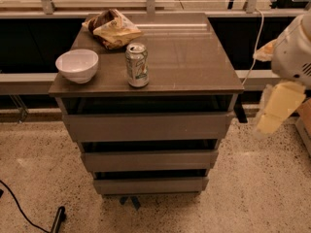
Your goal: Open bottom drawer
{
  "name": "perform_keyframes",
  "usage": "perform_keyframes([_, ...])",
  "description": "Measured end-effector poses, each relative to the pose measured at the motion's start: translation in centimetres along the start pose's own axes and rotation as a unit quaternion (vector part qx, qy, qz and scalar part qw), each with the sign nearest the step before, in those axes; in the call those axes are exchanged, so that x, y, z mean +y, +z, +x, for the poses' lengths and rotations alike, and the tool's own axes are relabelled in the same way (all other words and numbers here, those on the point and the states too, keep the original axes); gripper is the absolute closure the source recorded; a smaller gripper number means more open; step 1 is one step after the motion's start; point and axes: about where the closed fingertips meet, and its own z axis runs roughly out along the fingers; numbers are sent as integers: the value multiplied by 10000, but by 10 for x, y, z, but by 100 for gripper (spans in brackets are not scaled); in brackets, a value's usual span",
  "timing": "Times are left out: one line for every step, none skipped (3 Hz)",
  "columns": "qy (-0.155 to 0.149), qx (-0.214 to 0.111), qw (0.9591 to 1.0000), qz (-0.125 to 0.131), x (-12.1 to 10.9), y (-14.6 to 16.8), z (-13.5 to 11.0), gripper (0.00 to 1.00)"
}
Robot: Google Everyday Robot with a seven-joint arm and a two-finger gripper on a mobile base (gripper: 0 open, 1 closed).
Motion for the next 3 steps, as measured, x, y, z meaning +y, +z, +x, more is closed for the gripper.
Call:
perform_keyframes([-41, -790, 9953, -559, 34, 84, -8, 0])
perform_keyframes([25, -1225, 9900, -701, 59, 113, -4, 0])
perform_keyframes([29, -1056, 9918, -715, 59, 114, -2, 0])
